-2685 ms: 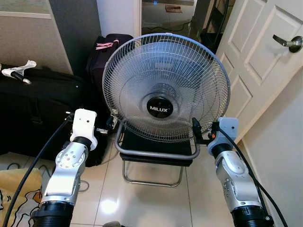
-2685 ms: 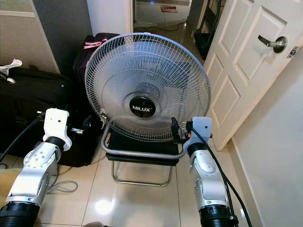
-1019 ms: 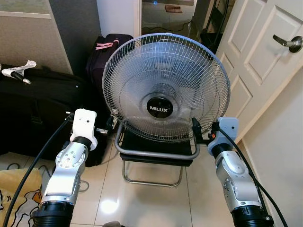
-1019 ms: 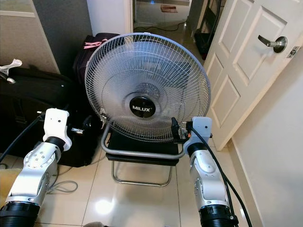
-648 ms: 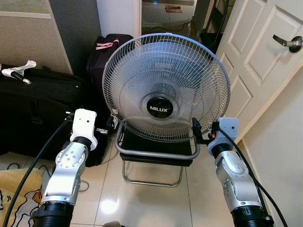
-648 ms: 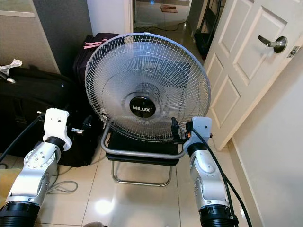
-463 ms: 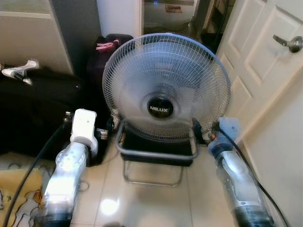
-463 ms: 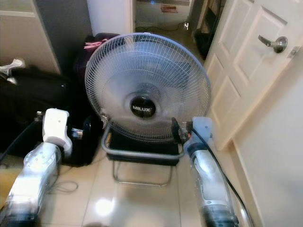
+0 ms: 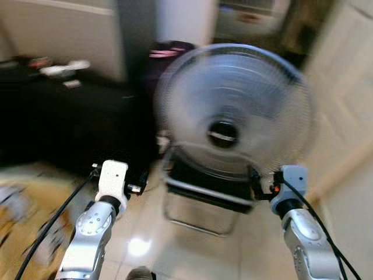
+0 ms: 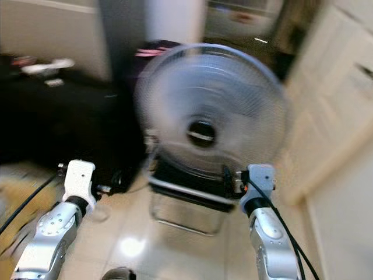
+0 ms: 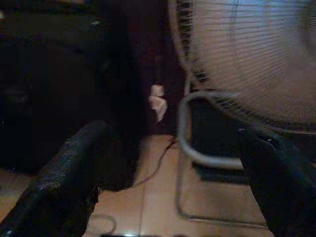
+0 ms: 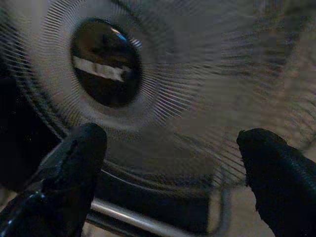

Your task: Clean up the room

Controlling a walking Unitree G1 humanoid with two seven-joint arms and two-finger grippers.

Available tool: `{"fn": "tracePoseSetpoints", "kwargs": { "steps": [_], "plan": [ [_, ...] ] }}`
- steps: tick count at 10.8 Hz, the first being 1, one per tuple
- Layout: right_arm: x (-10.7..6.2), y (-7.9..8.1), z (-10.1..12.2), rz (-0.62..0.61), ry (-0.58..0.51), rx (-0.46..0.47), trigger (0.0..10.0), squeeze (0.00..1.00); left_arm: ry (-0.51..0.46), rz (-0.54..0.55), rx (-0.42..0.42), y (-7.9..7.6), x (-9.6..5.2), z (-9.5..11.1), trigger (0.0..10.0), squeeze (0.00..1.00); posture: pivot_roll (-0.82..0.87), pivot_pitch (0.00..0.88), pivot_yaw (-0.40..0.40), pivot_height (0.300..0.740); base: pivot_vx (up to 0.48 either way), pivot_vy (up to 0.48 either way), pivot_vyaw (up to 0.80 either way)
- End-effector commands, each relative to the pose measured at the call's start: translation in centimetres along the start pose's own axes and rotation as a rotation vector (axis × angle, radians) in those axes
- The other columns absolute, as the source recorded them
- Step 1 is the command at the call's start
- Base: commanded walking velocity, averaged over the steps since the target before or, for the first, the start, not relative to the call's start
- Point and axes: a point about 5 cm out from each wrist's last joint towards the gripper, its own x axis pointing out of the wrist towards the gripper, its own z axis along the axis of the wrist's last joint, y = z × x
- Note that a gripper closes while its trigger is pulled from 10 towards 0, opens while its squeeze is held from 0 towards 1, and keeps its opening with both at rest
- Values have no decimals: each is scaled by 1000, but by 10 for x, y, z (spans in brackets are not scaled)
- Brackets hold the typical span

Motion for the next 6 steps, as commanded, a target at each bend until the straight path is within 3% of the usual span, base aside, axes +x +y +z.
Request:
{"fn": "tracePoseSetpoints", "kwargs": {
  "steps": [1, 2, 4, 5, 6],
  "plan": [
    [2, -5, 9, -33, -35, 49, 10000, 1000, -26, -3, 13, -1, 0, 4, 10000, 0, 3, 0, -71, 740, 0, 0, 800],
    [3, -5, 11, -43, -45, 72, 10000, 1000, -42, 9, 3, 1, 0, 8, 10000, 0, 2, 0, -69, 740, 0, 0, 800],
    [2, -7, 9, -29, -26, 20, 10000, 1000, -74, 32, 81, 4, 5, 21, 10000, 0, -3, 0, -61, 740, 0, 0, 800],
    [3, -9, 6, -51, -13, 64, 10000, 1000, -89, 36, 115, 8, 7, 29, 10000, 0, 4, 0, -55, 740, 0, 0, 800],
    [4, -2, 5, -40, -16, 101, 10000, 1000, -99, 51, 118, 13, 6, 29, 10000, 0, 25, 0, -60, 740, 0, 0, 800]
  ]
}}
